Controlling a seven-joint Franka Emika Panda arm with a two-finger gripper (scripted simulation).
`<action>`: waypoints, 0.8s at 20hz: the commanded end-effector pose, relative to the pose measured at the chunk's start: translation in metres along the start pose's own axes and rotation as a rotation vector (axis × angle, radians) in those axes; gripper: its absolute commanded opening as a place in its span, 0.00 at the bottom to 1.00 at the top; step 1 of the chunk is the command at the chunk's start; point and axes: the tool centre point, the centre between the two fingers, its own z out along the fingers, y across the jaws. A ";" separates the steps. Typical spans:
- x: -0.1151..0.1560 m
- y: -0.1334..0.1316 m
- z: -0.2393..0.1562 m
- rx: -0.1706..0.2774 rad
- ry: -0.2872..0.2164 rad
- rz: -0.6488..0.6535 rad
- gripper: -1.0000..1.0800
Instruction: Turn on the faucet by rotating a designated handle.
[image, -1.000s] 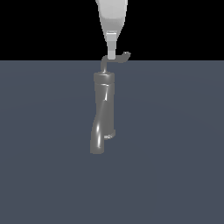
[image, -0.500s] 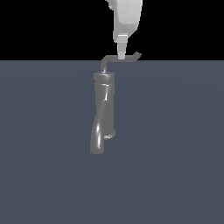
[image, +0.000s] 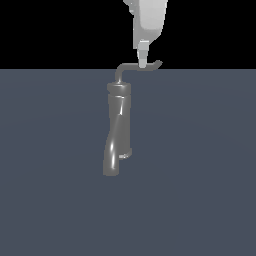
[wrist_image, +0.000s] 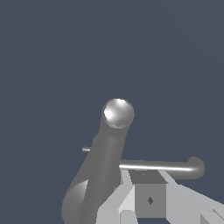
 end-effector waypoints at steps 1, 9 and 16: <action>0.005 -0.010 0.000 0.005 0.000 0.007 0.00; 0.016 -0.032 0.000 0.006 0.001 0.022 0.00; 0.025 -0.050 0.000 0.006 0.002 0.035 0.00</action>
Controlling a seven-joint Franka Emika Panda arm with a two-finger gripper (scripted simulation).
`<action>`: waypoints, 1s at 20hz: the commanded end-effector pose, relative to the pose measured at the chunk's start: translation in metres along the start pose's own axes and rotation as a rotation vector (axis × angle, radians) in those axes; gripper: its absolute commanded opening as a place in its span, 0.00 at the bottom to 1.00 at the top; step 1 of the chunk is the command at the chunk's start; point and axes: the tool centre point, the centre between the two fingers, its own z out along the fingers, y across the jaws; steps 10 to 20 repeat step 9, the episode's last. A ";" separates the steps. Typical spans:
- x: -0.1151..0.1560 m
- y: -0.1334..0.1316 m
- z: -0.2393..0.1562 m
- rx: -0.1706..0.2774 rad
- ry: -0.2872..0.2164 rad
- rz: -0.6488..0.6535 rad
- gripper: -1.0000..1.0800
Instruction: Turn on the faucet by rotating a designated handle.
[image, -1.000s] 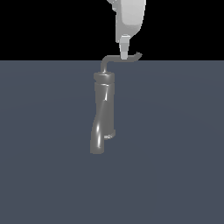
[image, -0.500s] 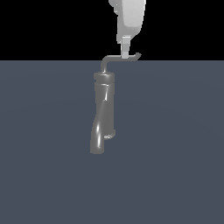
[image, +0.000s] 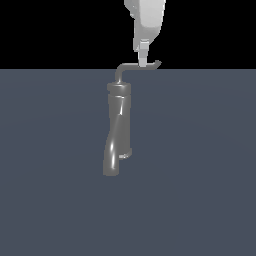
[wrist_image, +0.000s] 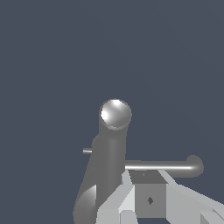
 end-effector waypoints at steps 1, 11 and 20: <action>0.023 -0.037 -0.002 0.067 0.003 0.031 0.00; 0.032 -0.055 -0.003 0.067 0.003 0.043 0.00; 0.032 -0.055 -0.003 0.067 0.003 0.043 0.00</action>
